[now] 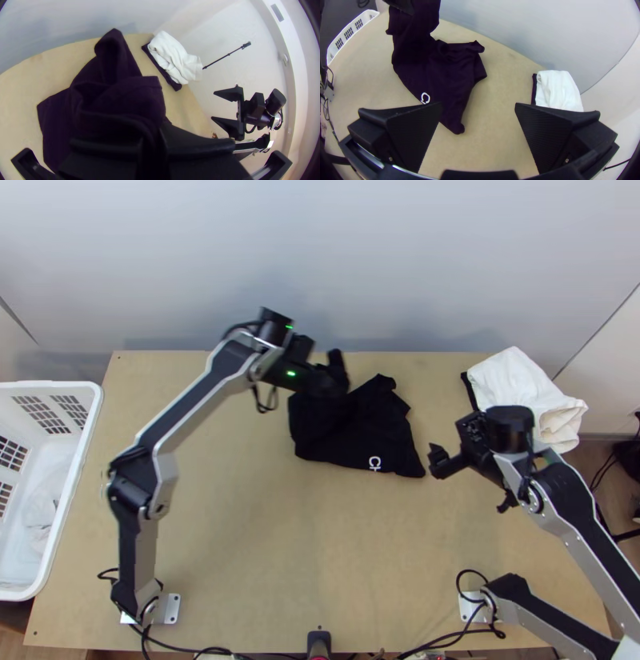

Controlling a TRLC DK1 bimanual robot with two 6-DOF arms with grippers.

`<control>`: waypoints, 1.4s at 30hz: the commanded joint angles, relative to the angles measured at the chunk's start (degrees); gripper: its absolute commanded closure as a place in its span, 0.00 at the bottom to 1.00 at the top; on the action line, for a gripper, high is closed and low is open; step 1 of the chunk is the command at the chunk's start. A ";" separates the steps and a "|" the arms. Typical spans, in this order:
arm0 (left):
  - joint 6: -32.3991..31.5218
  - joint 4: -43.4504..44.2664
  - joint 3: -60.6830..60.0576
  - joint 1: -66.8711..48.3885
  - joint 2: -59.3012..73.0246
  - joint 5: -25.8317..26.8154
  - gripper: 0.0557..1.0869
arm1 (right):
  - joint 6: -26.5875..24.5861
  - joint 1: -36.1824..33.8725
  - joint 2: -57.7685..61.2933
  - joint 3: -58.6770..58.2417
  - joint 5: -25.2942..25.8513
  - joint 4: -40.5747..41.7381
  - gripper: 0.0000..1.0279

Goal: Fold the t-shirt

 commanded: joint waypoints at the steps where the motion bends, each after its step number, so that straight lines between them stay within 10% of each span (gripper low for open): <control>1: -1.50 0.60 9.28 -7.51 7.97 -1.12 0.96 | 0.75 -4.12 -3.87 -3.69 -0.22 1.23 0.04; 5: -2.64 5.34 10.78 -10.67 12.71 -4.54 0.90 | 1.98 -5.35 -5.10 -4.65 -0.84 1.14 0.04; 8: -8.00 10.44 11.39 -12.78 15.44 -7.44 0.01 | 2.33 -6.05 -5.98 -5.80 -0.93 1.23 0.04; 21: -28.74 22.31 11.13 -10.14 8.76 -2.26 0.04 | 2.68 -6.49 -8.80 -15.82 -2.07 5.54 0.04; 42: 4.74 -4.76 -6.19 7.61 -11.63 -4.63 0.04 | 39.86 -13.26 15.73 -18.98 -28.26 25.66 0.07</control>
